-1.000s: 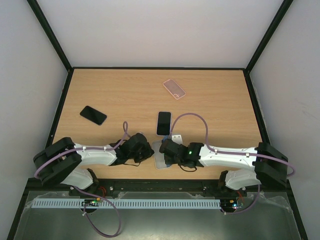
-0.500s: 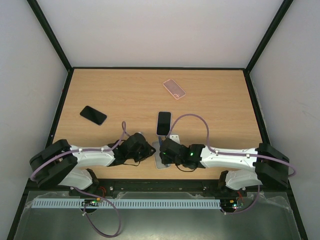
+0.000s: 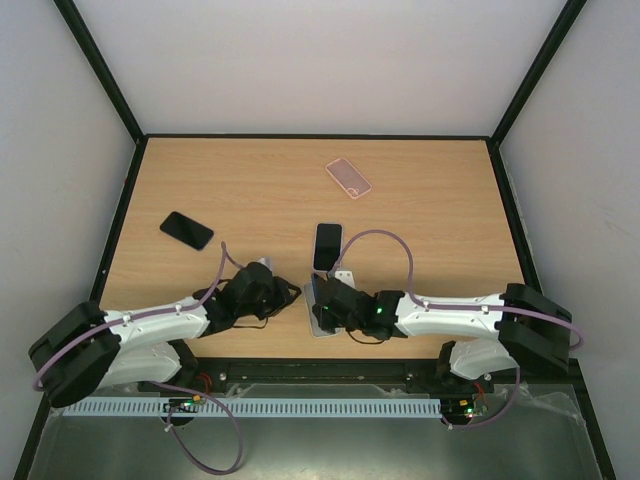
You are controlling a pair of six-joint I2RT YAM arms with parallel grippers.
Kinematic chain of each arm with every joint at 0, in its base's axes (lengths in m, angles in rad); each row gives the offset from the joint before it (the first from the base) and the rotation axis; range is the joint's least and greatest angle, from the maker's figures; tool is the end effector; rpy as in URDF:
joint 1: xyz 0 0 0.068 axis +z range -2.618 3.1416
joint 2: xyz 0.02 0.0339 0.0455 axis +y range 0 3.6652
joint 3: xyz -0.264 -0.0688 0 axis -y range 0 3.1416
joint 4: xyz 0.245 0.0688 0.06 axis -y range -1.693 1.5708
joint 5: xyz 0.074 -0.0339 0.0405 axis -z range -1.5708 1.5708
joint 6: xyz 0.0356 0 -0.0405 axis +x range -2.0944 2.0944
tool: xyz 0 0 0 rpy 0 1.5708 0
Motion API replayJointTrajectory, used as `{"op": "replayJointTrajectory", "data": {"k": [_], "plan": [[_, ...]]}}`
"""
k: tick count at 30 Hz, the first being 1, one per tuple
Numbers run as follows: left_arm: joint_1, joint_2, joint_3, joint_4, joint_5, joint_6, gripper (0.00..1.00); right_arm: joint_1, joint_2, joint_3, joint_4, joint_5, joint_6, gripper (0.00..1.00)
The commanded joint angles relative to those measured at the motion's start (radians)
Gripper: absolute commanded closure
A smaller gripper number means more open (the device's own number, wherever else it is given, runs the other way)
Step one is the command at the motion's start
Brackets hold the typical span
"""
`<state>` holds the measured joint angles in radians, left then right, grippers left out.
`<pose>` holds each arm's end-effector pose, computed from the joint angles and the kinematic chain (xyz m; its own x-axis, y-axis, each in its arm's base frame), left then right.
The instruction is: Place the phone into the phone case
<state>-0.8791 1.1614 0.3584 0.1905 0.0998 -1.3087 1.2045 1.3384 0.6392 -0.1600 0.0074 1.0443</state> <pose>0.1362 -0.1700 0.1582 -0.8854 -0.4376 -0.1567 -0.1421 0.5758 -0.8051 0.0923 0.2398 0.1756 -0.9420 -0.0418 -0.3330 -0.2338 0.7936 0.5618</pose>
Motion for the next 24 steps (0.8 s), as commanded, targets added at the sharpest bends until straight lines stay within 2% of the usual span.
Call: {"op": "replayJointTrajectory", "data": {"k": [1, 7, 11, 19, 24], "plan": [[0.008, 0.015, -0.014, 0.011, 0.042, 0.032, 0.72, 0.000, 0.028, -0.036, 0.079, -0.001, 0.027, 0.71], [0.008, 0.060, -0.016, 0.034, 0.067, 0.038, 0.71, 0.000, 0.054, -0.036, 0.091, 0.026, 0.028, 0.71], [0.008, 0.054, -0.013, -0.018, 0.039, 0.043, 0.71, 0.000, 0.072, -0.030, 0.096, 0.033, 0.027, 0.70], [0.046, -0.099, -0.051, -0.108, -0.030, 0.017, 0.66, 0.000, 0.087, -0.020, 0.108, 0.008, 0.029, 0.66], [0.067, -0.176, -0.070, -0.117, -0.032, 0.031, 0.59, 0.000, 0.095, -0.014, 0.128, 0.005, 0.036, 0.64]]}}
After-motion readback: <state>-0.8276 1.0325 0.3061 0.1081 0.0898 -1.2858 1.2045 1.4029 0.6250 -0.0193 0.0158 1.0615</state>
